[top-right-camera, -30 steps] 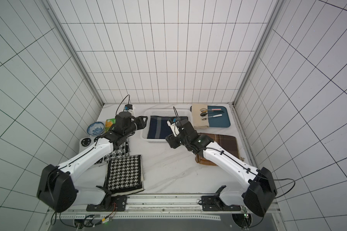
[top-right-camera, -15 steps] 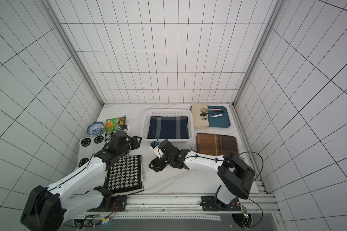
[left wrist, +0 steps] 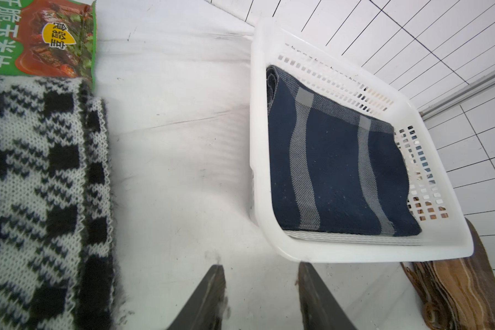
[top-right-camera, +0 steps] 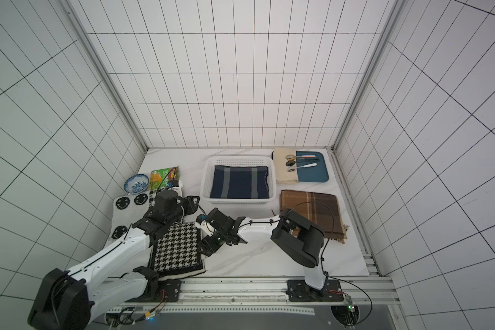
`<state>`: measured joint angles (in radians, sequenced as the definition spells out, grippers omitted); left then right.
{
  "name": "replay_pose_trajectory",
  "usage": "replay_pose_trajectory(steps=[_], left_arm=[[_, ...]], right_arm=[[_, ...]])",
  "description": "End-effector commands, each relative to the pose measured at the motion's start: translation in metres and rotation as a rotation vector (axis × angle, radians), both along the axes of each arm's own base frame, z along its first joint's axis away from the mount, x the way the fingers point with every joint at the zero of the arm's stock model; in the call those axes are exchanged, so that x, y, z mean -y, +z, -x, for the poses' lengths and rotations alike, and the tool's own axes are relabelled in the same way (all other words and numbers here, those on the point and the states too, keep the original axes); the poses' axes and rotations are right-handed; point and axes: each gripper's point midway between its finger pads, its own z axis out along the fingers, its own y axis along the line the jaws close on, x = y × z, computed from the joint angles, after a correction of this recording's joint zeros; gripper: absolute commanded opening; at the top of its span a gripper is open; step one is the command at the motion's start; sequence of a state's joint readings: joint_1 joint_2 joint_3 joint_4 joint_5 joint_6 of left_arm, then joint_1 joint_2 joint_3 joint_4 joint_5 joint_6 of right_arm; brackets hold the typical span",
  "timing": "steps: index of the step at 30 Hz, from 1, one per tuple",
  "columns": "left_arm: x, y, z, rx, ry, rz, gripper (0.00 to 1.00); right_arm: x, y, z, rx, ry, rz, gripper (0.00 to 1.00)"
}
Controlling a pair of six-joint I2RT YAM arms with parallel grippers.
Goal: Put the folded scarf in the basket
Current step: Move the scarf to the center of the board.
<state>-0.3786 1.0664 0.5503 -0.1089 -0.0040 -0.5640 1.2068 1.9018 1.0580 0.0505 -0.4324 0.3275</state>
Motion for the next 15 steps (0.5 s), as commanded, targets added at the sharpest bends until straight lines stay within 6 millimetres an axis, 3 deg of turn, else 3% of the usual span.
replay_pose_trajectory(steps=[1, 4, 7, 9, 12, 15], left_arm=[[-0.009, 0.010, -0.002, 0.056, 0.034, -0.025, 0.46], [-0.008, 0.007, -0.003, 0.046, 0.035, -0.027, 0.46], [-0.006, 0.004, -0.004, 0.030, 0.028, -0.026, 0.46], [-0.006, 0.005, -0.004, 0.029, 0.028, -0.026, 0.46], [-0.006, 0.005, -0.002, 0.029, 0.027, -0.022, 0.45], [-0.003, 0.003, -0.002, 0.019, 0.015, -0.010, 0.45]], right_arm=[[-0.014, -0.002, 0.007, -0.049, 0.008, -0.030, 0.72], [-0.022, -0.009, 0.018, -0.073, 0.045, -0.023, 0.71], [-0.026, -0.017, 0.023, -0.066, 0.050, 0.004, 0.64], [-0.025, -0.022, 0.022, -0.072, 0.038, 0.015, 0.55], [-0.019, -0.027, 0.017, -0.059, 0.028, 0.035, 0.33], [0.000, -0.030, 0.007, -0.049, -0.036, 0.070, 0.17]])
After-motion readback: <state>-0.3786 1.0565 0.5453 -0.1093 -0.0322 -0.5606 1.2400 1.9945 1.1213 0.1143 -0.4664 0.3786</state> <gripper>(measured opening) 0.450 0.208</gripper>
